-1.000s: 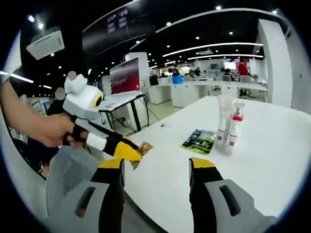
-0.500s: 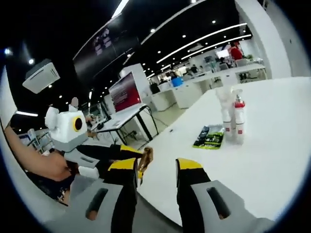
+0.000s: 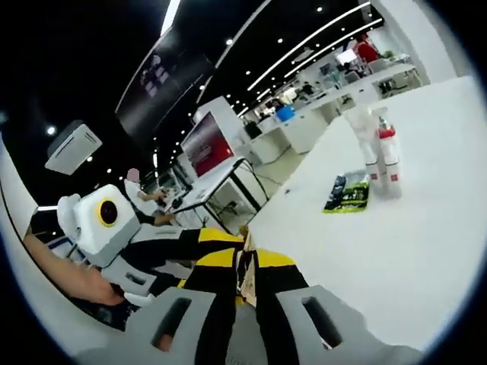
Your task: Arrange the skincare products in the storage area until every visible bottle or jar stands upright without overlapping.
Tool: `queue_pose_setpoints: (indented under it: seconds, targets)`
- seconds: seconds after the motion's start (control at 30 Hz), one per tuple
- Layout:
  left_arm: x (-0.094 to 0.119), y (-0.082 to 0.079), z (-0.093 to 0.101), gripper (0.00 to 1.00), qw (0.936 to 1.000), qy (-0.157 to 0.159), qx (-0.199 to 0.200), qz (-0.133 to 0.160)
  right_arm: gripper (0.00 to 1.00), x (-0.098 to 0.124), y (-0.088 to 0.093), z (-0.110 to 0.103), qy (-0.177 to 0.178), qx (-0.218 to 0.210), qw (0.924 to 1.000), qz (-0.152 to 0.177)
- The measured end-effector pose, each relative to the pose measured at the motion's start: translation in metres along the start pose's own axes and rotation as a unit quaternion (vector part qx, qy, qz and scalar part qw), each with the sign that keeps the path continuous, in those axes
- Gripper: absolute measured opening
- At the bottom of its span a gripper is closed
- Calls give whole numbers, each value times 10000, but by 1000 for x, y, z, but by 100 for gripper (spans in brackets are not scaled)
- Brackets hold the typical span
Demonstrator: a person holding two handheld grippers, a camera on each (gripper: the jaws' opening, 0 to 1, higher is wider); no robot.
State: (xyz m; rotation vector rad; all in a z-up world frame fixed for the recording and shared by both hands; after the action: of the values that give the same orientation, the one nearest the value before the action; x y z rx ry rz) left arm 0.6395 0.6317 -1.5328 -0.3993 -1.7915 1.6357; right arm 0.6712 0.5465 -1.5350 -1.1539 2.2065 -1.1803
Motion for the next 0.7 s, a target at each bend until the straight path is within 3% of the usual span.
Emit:
queue_pose_setpoints:
  seconds: [0.1,0.23,0.4,0.47,0.53,0.6,0.63,0.7]
  targets:
    - [-1,0,-1,37,10000,43,11,31,0,1,0,5,91,-250,9996,-22]
    - [0,4,-3,39,9995,283,-63,-128,0,2,-2,5,136,-51,9999,66]
    - [8,7,-12,41,9948,518,876,5,0,4,-5,5,87,-61,9998,157]
    - [12,8,-19,41,9882,513,1442,87,0,5,-5,5,61,-177,9997,149]
    - [14,7,-21,41,9771,641,2013,246,0,6,-6,4,-15,-355,9992,166]
    - [15,7,-25,41,9689,653,2354,381,0,6,-6,3,-90,-583,9982,129]
    - [16,7,-25,40,9616,770,2598,438,0,7,-6,2,-129,-660,9976,155]
    - [17,11,-25,39,9517,862,2920,410,0,8,-8,1,-163,-794,9965,195]
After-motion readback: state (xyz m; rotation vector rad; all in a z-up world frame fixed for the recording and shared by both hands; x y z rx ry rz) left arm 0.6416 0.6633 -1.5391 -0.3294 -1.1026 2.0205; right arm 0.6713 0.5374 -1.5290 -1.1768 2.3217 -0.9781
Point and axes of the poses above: the point that each gripper's makers call its tool centre point, and the gripper's own axes: x roughly backward along the fingers, z roughly to its right, y roughly out of its underside, the point moved 6 cm from there along x, roughly backward along the fingers, and after that the axes turned 12 degrees about z, right-handed, at the moved point
